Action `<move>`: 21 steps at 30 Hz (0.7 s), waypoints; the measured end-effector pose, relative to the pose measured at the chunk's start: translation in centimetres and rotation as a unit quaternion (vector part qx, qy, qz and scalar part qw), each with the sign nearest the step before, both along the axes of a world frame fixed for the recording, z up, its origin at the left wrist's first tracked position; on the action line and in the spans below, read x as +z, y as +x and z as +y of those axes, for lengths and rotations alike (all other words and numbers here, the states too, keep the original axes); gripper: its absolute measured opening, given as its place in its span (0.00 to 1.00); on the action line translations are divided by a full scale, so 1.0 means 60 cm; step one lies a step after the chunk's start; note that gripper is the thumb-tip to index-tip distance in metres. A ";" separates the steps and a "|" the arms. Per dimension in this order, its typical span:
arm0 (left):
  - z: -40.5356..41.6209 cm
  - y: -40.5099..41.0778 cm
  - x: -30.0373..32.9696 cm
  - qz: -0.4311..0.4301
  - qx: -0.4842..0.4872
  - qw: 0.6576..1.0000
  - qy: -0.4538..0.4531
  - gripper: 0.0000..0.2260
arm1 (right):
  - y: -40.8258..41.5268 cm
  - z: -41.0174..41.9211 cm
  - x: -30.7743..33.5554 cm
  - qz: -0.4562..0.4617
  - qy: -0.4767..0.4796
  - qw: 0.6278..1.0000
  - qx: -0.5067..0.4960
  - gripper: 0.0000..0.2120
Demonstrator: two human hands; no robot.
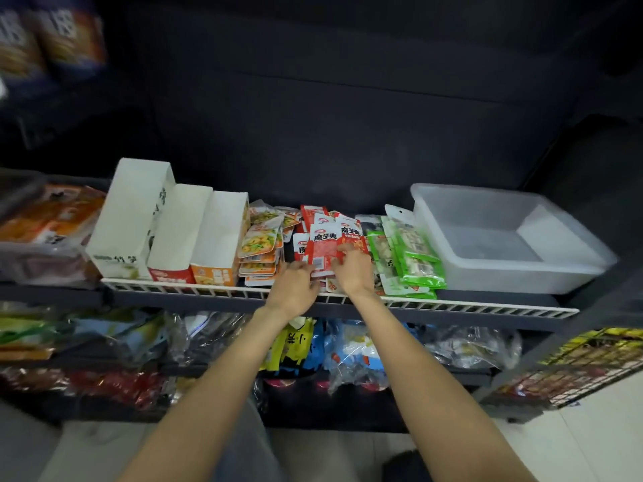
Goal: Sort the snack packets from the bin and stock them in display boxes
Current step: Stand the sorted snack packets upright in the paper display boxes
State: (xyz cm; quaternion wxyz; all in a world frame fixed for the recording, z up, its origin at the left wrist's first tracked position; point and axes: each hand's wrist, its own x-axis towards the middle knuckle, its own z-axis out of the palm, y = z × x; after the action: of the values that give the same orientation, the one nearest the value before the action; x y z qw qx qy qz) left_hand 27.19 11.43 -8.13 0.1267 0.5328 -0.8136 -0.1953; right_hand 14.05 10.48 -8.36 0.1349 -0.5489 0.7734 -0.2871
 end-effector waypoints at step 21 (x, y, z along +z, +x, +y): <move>-0.095 0.199 0.045 -0.031 0.082 0.972 -0.216 0.23 | 0.085 -0.144 0.059 -0.132 0.032 0.967 0.217 0.19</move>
State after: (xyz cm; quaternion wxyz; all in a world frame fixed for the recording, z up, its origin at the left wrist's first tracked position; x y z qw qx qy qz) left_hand 39.11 5.71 -5.40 0.2294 0.5634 -0.7936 0.0124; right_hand 19.12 1.82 -4.82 0.3126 -0.6559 0.6199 -0.2963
